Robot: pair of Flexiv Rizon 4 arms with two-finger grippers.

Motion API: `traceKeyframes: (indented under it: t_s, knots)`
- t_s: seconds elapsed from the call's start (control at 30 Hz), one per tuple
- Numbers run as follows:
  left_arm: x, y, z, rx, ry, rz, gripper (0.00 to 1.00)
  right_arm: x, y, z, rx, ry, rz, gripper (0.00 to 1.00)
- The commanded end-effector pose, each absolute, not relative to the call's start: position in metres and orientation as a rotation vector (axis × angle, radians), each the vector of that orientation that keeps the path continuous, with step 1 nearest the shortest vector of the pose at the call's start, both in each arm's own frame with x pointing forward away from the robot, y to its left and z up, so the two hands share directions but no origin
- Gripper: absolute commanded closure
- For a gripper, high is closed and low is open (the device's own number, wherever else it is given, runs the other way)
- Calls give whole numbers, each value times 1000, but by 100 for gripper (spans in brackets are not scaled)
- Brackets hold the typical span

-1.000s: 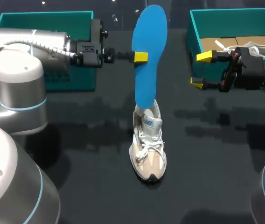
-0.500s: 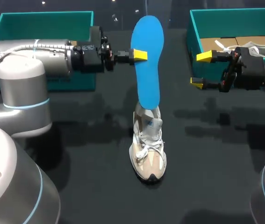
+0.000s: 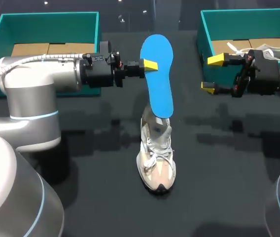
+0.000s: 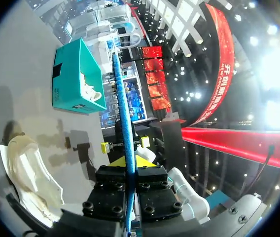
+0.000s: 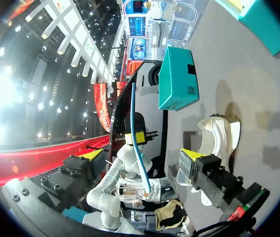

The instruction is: Take the shoe out of the shoebox, open the shoe tongue, remove and reinsert the insole, then place the shoe into the shoebox

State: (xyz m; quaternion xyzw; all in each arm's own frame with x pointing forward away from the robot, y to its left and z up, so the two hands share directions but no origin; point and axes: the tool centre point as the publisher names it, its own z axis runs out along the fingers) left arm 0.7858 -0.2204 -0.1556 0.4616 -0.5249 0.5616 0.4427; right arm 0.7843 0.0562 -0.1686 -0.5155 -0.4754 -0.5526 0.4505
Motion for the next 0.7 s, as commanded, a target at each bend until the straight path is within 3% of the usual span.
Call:
traceKeyframes:
  t_s: [0.03, 0.4, 0.7]
  knots:
    - [791, -224, -163, 1144, -1268, 1364, 100, 783, 57, -168, -1278, -1176, -1366, 0]
    - [797, -229, -172, 1169, -1209, 1316, 100, 783, 57, -168, -1278, -1176, -1366, 0]
    - [797, -229, -172, 1169, -1209, 1316, 100, 785, 51, -135, -1467, -1438, -1243, 0]
